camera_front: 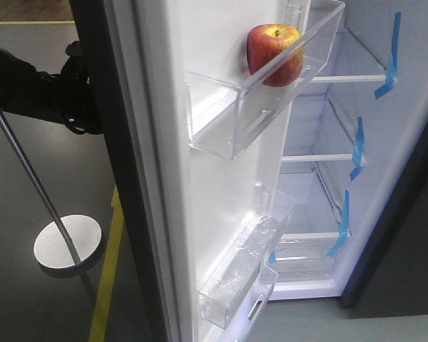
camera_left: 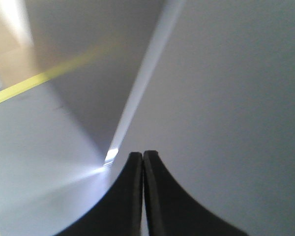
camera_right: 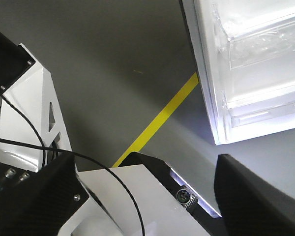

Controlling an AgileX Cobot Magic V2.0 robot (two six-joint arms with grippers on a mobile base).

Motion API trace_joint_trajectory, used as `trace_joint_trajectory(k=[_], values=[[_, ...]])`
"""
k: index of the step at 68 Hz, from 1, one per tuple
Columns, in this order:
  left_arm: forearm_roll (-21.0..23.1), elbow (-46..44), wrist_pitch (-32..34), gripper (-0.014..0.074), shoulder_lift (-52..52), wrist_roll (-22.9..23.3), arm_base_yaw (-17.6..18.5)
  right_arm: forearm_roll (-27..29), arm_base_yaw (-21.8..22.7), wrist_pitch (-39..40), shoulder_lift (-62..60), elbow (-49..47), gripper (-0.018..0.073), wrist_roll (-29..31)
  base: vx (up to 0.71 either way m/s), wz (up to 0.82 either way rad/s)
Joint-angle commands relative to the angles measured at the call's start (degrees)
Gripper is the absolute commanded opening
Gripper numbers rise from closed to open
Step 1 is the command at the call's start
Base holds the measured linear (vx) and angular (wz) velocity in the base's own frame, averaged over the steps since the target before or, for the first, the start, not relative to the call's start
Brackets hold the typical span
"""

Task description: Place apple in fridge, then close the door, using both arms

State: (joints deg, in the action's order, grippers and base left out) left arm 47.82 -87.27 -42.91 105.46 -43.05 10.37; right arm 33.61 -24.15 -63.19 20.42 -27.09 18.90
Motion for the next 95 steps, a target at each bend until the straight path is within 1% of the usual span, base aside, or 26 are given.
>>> trace_joint_trajectory(k=[1,6,17,29,31,36,43,53,60,64,68,73,78,82,88,91,95], values=[[5.4,-1.9,1.0,-0.0006,-3.1,-0.8,3.1,1.7,0.0,2.1,0.5,-1.3,0.0556,0.5,0.0,0.0],[7.3,-1.9,1.5,-0.0006,-3.1,-1.5,5.5,1.7,0.0,2.1,0.5,-1.3,0.0556,0.5,0.0,0.0],[12.1,-1.9,2.8,-0.0006,-3.1,-5.1,10.5,1.7,0.0,2.0,0.5,-1.3,0.0556,0.5,0.0,0.0],[19.3,-1.9,3.2,-0.0006,-3.1,-11.6,16.0,1.7,0.0,2.0,0.5,-1.3,0.0556,0.5,0.0,0.0],[20.3,-1.9,3.2,-0.0006,-3.1,-13.1,16.9,1.7,0.0,2.0,0.5,-1.3,0.0556,0.5,0.0,0.0],[22.1,-1.9,3.2,-0.0006,-3.1,-15.1,18.7,1.7,0.0,2.0,0.5,-1.3,0.0556,0.5,0.0,0.0],[22.8,-1.9,3.2,-0.0006,-3.1,-16.2,20.3,1.7,0.0,2.0,0.5,-1.3,0.0556,0.5,0.0,0.0],[22.7,-1.9,2.5,-0.0006,-3.1,-16.2,20.6,1.7,0.0,2.0,0.5,-1.3,0.0556,0.5,0.0,0.0],[21.7,-1.9,2.1,-0.0006,-3.6,-15.2,20.5,1.7,0.0,2.0,0.5,-1.3,0.0556,0.5,0.0,0.0],[19.2,-1.9,2.2,-0.0006,-4.5,-13.4,20.4,1.7,0.0,2.0,0.5,-1.3,0.0556,0.5,0.0,0.0],[15.2,-1.9,2.2,-0.0006,-5.6,-11.1,20.4,1.7,0.0,2.0,0.5,-1.3,0.0556,0.5,0.0,0.0],[8.0,-1.5,1.1,-0.0006,-7.9,-6.4,20.4,1.7,0.0,2.0,0.5,-1.3,0.0556,0.5,0.0,0.0],[3.8,0.7,1.5,-0.0006,-10.9,-2.5,20.4,1.7,0.0,2.0,0.5,-1.3,0.0556,0.5,0.0,0.0],[2.4,4.4,3.8,-0.0006,-14.4,-2.0,20.4,1.7,0.0,2.0,0.5,-1.3,0.0556,0.5,0.0,0.0],[1.9,10.3,9.0,-0.0006,-19.6,-2.1,20.4,1.7,0.0,2.0,0.5,-1.3,0.0556,0.5,0.0,0.0],[1.7,15.3,12.5,-0.0006,-22.8,-2.0,20.4,1.7,0.0,2.0,0.5,-1.3,0.0556,0.5,0.0,0.0],[1.7,19.7,16.4,-0.0006,-26.4,-2.0,20.4,1.7,0.0,2.0,0.5,-1.3,0.0556,0.5,0.0,0.0]])
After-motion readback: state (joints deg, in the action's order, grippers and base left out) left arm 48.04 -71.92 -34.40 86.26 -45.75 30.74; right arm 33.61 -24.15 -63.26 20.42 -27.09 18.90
